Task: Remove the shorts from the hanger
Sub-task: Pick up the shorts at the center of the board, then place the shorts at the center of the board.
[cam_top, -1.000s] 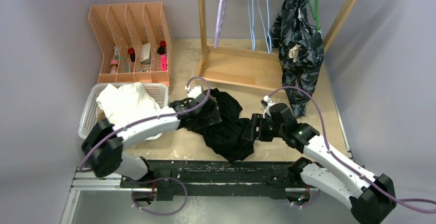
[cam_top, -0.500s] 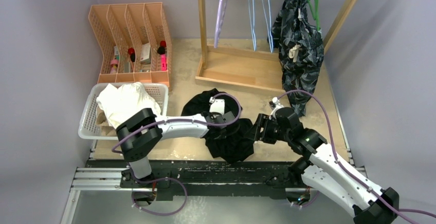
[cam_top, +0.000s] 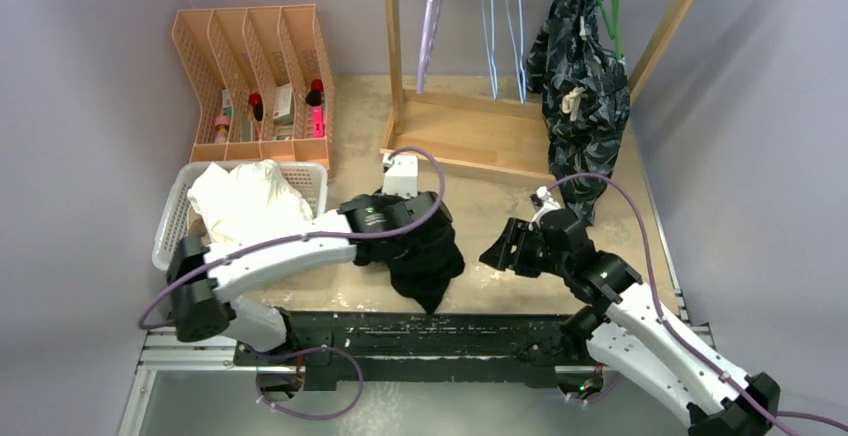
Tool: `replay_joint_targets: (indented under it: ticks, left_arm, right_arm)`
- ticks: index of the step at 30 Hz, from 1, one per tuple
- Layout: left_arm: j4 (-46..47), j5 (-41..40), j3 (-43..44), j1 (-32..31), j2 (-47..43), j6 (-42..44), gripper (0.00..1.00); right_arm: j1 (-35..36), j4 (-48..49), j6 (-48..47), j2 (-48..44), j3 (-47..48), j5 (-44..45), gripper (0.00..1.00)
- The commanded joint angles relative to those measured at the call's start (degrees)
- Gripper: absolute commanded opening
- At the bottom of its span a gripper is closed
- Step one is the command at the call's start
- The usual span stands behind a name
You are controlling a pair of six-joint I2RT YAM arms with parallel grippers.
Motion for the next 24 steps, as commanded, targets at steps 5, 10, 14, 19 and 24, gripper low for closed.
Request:
replay_joint_targets:
  ticks: [5,10,14,19,24]
  left_arm:
    - [-7.83,0.99,8.7,0.0,-8.35,8.89,0.03]
    - [-10.41,2.28,8.25,-0.1,-7.25,7.64,0.01]
    - [-8.2,3.3,6.07,0.26,-3.07,9.81,0.24]
    - [-7.53,4.01,10.77,0.16,9.15,14.14,0.42]
    - [-10.43,0.7,11.99,0.98,9.14,13.08,0.68]
  right_arm:
    - [0.16,-0.48,1.34,-4.02,0.28,3.53,0.61]
    - [0.22,-0.68,1.23,-4.55,0.05,3.42,0.61]
    - [0.23,-2.35,1.3,-3.41,1.8,3.94,0.61]
    - [0.21,-6.24,2.09,-1.52,5.75,8.25,0.62]
    - [0.13,-10.49,3.83,-2.51,8.89,8.29,0.63]
